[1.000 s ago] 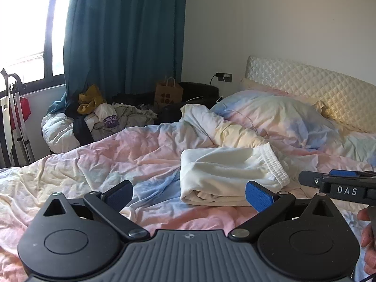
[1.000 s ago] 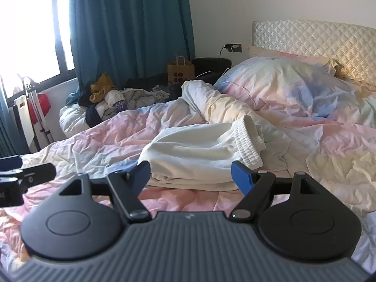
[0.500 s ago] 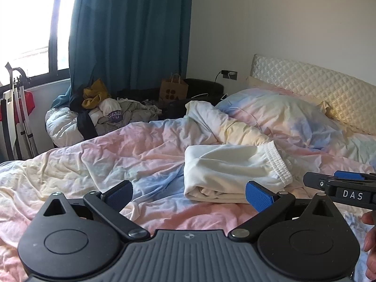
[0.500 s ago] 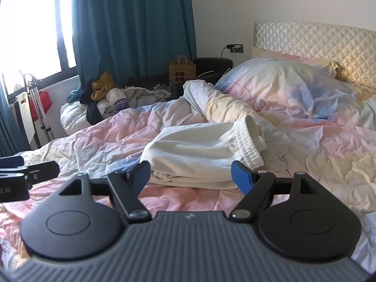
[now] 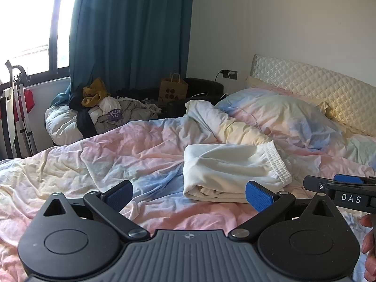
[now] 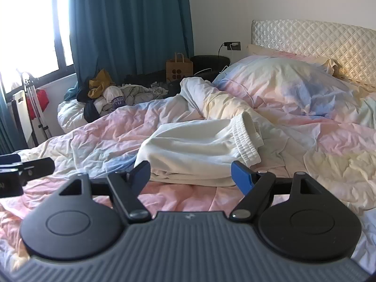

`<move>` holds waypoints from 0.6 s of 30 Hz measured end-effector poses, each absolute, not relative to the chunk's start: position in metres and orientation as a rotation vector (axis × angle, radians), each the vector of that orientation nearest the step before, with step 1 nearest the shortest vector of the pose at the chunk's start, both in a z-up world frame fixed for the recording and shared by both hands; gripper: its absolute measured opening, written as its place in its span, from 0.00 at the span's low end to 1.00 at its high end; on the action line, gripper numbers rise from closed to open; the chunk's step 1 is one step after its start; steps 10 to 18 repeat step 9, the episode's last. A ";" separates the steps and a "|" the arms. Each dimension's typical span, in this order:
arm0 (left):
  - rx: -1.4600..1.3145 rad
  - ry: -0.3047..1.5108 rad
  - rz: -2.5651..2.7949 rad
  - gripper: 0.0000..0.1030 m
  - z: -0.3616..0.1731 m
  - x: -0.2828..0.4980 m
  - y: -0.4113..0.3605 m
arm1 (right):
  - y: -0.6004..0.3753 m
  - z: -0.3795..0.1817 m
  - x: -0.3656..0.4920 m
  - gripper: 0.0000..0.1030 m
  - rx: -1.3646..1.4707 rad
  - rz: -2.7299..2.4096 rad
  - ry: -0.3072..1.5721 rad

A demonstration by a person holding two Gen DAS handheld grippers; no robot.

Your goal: Fold clothes

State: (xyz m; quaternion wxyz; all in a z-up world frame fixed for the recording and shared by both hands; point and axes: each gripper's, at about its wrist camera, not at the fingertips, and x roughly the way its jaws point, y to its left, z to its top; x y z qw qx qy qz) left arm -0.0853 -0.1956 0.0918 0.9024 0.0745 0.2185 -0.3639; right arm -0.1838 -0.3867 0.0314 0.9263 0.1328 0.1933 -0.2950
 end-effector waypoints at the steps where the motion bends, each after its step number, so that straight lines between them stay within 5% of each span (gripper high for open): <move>1: 0.154 0.452 -0.753 1.00 0.092 -0.085 -0.195 | -0.386 0.031 -0.183 0.75 0.271 -0.605 0.398; 18: 0.156 0.449 -0.752 1.00 0.093 -0.085 -0.195 | -0.385 0.031 -0.181 0.75 0.257 -0.607 0.409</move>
